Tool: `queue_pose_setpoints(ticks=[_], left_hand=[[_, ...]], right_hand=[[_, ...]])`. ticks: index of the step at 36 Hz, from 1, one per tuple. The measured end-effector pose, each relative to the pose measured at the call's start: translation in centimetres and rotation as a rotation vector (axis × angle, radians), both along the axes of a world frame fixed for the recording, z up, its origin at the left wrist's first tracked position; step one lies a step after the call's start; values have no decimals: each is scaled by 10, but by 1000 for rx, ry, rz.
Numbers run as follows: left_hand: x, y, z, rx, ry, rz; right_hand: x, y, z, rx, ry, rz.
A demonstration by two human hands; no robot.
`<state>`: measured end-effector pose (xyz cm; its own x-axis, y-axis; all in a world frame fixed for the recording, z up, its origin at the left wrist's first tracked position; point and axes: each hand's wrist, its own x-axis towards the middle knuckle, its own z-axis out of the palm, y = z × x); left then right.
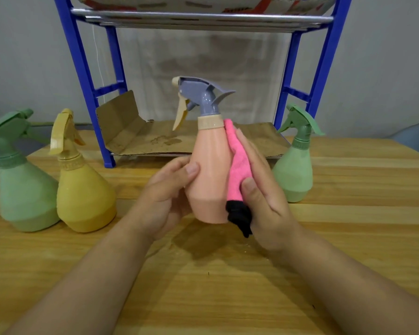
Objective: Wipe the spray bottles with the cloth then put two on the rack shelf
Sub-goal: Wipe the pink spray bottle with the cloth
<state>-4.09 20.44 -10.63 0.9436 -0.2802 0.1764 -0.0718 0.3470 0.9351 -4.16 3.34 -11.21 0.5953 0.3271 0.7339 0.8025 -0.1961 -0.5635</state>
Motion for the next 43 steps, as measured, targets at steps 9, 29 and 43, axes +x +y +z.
queue_pose_setpoints(ticks=[9,29,43], left_hand=[[-3,-3,-1,159,-1,-88],[0,-3,-1,167,-51,-12],[0,-1,0,25,-53,61]], right_hand=[[1,-2,-6,-132,-31,-170],[-1,-2,-6,-177,16,-135],[0,-11,-7,40,253,-201]])
